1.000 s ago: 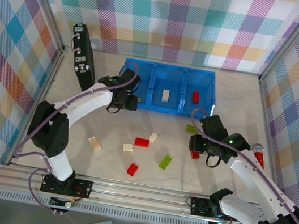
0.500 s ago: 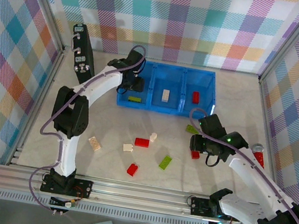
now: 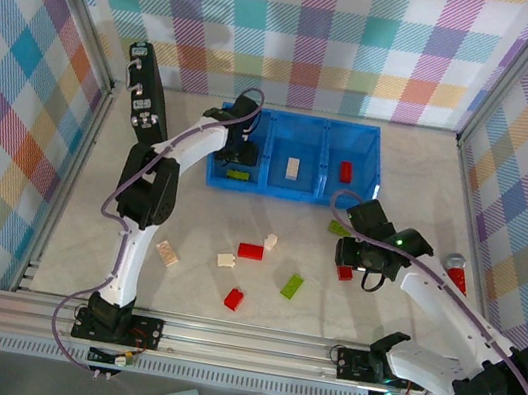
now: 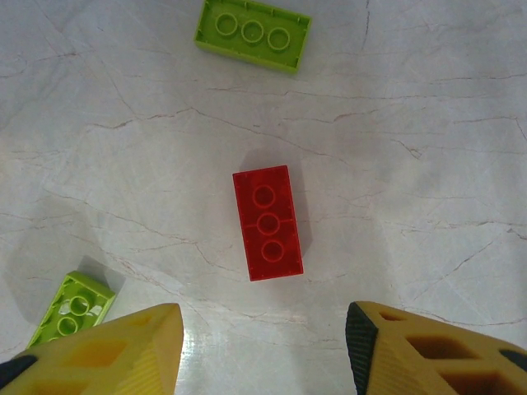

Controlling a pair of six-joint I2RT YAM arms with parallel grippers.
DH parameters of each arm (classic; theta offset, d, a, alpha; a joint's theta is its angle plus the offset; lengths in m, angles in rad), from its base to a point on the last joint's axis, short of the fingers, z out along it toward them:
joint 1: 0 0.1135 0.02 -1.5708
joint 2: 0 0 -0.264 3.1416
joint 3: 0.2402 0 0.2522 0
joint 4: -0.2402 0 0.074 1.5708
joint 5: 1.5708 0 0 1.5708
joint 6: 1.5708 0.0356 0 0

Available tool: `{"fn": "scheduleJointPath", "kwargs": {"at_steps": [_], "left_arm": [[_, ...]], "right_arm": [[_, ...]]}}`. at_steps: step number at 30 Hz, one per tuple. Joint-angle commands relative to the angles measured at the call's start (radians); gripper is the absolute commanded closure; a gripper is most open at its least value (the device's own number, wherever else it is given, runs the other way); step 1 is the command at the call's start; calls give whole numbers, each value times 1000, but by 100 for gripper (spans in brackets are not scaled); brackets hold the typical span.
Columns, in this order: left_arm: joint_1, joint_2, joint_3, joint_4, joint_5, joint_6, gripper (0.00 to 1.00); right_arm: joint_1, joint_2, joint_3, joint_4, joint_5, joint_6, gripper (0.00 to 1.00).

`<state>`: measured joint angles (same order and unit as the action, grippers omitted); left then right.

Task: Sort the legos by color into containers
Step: Place the lego in the container.

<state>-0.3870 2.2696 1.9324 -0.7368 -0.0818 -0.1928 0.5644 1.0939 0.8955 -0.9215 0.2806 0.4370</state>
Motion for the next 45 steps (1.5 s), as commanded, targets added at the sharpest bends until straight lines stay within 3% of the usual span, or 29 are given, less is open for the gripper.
{"fn": "scheduleJointPath", "kwargs": {"at_steps": [1,20,45], "left_arm": [[11,34,27,20,27,5,40],[11,102,48,30,57,-16,33],[11,-89,-6,4,79,-19,28]], "right_arm": [[6,11,-1,-26,17,14,44],[6,38,3,-33,22,14,44],[6,67,42,-18,19,-20,43]]}}
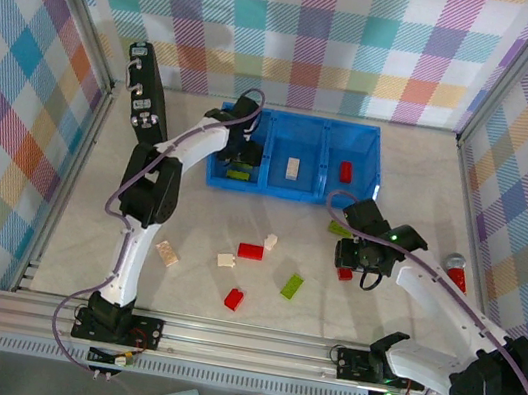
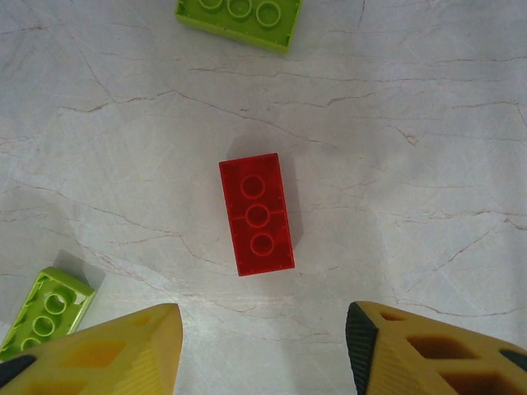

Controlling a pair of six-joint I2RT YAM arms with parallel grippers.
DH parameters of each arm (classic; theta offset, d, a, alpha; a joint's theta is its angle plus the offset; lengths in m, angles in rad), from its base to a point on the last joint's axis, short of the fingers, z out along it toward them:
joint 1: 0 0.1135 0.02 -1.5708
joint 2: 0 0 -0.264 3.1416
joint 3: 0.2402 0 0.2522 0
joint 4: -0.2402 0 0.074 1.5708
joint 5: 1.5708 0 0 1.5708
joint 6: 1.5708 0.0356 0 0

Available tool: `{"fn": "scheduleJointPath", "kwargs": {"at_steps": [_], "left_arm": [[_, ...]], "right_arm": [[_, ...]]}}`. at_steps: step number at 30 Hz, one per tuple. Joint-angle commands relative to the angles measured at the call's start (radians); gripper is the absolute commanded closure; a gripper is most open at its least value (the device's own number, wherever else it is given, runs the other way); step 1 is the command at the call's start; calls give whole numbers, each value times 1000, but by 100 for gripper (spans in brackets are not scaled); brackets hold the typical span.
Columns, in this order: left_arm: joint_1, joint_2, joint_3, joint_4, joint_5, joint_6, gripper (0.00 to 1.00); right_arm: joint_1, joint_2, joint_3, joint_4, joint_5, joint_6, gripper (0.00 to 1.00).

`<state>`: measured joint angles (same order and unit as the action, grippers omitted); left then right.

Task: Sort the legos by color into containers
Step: Place the lego in the container.

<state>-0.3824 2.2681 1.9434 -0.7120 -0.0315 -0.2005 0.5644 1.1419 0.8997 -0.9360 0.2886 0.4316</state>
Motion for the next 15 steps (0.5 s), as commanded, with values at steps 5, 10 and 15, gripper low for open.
{"fn": "scheduleJointPath", "kwargs": {"at_steps": [5,10,15], "left_arm": [[8,-167,-81,-26,16,1,28],[26,-280,-200,-17,35,5,28],[59,-428,-355,-26,74,12,27]], "right_arm": [[6,68,87,0,-7,-38,43],[9,116,139,18,-57,-34,44],[46,162,180,44,-87,-25,45]]}}
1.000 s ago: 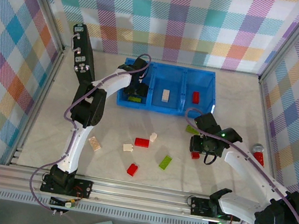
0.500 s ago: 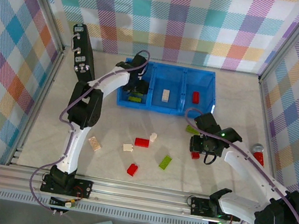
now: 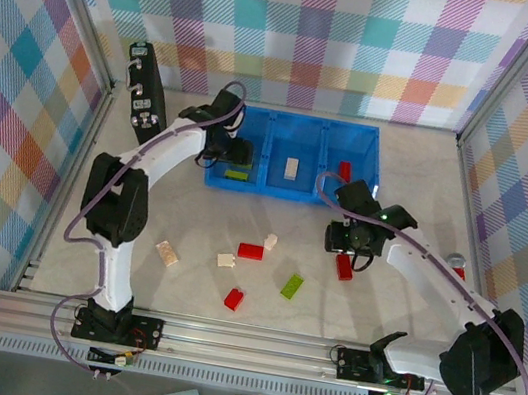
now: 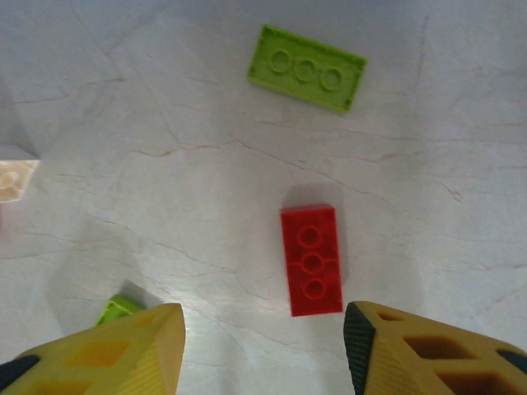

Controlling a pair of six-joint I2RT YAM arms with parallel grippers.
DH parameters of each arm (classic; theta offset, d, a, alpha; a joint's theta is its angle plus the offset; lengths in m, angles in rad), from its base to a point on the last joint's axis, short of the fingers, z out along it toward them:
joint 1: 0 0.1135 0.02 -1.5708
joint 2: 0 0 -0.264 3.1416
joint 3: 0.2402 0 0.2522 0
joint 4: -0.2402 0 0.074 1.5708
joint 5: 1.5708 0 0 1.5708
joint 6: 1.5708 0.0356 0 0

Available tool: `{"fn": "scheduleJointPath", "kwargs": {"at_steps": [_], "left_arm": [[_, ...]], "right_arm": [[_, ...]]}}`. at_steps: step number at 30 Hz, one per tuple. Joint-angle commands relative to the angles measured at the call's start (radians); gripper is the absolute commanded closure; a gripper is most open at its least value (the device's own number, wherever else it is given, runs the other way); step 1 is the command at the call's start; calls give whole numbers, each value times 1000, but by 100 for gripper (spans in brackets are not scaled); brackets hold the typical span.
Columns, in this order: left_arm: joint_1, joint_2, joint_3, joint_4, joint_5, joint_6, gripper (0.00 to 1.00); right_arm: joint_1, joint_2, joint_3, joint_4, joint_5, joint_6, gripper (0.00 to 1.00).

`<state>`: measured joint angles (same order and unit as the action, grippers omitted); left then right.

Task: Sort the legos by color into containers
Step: Place the lego in the container, then pick up the lego from the center of the table.

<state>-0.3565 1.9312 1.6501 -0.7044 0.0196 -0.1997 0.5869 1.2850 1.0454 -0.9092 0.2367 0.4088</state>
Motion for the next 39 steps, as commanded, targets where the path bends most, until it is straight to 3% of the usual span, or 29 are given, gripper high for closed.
{"fn": "scheduleJointPath", "kwargs": {"at_steps": [1,9,15,22,28,39], "left_arm": [[39,-122,-91,-42,26,17,27],[109,-327,-240,-150,67,76,27],[140,-472,-331,-198,75,129,26],[142,-631,-519,-77,60,190,26],[142,-684,-582,-2,46,211,26],[142,-709,-599,27,-6,218,26]], "right_arm": [[34,31,42,28,-40,1,45],[130,166,116,74,-103,-26,46],[196,277,178,114,-184,-248,45],[206,433,287,87,-237,-478,44],[208,550,374,72,-234,-594,44],[214,708,480,53,-228,-631,41]]}}
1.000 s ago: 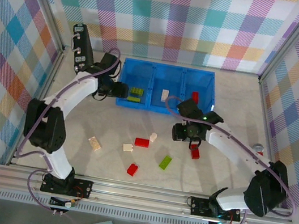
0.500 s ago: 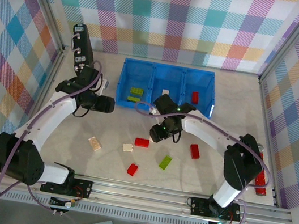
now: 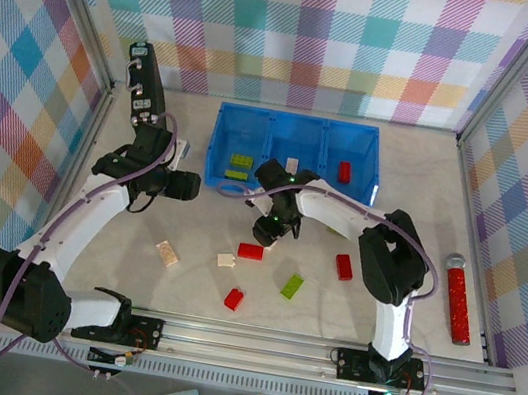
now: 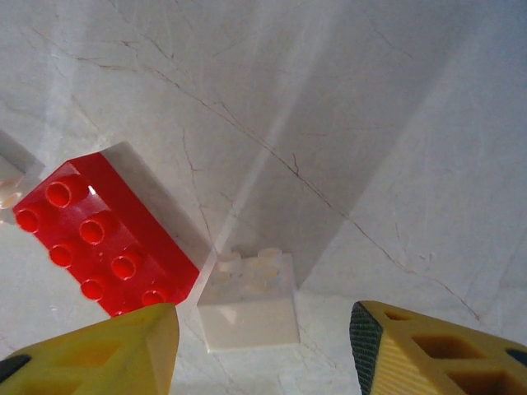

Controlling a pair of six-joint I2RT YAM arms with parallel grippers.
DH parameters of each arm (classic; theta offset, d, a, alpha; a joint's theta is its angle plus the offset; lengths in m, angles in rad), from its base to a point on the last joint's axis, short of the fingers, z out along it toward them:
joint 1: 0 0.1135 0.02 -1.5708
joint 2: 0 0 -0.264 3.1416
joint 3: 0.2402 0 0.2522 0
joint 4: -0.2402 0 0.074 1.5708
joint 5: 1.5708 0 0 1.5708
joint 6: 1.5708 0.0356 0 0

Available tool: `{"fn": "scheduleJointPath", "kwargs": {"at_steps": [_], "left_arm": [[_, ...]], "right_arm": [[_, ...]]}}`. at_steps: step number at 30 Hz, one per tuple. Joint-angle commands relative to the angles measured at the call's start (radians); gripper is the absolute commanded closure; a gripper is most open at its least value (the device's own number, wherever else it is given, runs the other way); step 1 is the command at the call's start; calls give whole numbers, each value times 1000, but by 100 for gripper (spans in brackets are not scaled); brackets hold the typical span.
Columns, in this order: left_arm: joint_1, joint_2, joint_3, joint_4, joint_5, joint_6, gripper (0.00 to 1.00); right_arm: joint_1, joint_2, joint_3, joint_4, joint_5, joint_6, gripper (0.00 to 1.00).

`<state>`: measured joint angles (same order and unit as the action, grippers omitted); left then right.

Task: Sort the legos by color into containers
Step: Pick up the lego from the center of the table.

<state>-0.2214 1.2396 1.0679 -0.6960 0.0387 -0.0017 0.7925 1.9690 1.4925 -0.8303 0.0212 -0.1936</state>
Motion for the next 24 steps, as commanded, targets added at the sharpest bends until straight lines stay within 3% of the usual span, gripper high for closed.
{"fn": "scheduleJointPath", "kwargs": {"at_steps": [1,11,24], "left_arm": [[7,-15,-18,18,-25,21,26],[7,12,-10,3,-30,21,25],[7,23,-6,0,-23,23,25]], "right_arm": [[10,34,35,-26,-12,-29,41],[21,94,21,-39,13,-33,41],[41,87,40,-82,56,-19,51]]}}
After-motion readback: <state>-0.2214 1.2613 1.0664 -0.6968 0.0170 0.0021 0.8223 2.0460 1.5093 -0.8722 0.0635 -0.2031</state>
